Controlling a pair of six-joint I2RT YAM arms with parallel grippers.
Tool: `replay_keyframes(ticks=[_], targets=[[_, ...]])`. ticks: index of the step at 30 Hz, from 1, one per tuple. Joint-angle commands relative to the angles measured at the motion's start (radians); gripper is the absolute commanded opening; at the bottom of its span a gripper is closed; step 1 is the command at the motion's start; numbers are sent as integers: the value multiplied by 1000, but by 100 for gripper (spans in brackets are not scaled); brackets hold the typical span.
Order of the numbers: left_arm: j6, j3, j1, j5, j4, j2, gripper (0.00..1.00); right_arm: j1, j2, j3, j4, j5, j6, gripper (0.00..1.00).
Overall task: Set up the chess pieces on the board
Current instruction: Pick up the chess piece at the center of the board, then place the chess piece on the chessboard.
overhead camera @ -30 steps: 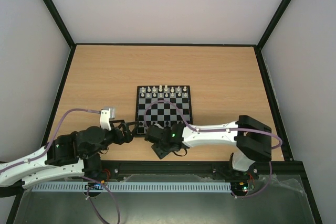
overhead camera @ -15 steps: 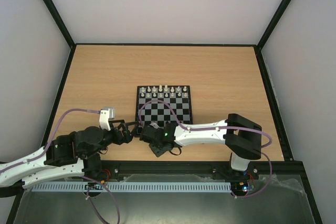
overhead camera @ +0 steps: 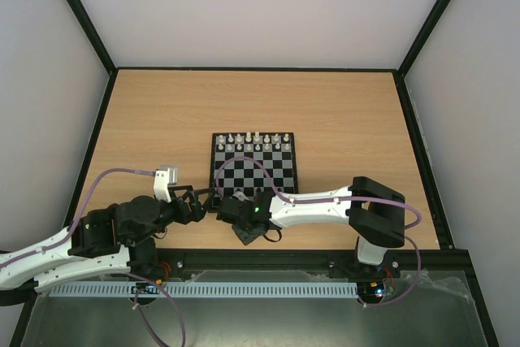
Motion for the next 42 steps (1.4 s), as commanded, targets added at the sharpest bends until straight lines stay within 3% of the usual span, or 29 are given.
replay_keyframes(ticks=[1, 6, 20, 42], targets=[[14, -11, -4, 1, 7, -8, 99, 11, -16, -3, -62, 15, 10, 20], [15, -12, -4, 2, 9, -7, 99, 17, -26, -2, -71, 18, 12, 13], [17, -9, -4, 1, 8, -17, 99, 10, -77, 45, -139, 80, 20, 12], [21, -7, -4, -10, 13, -22, 99, -183, 0, 182, -153, 35, -162, 13]])
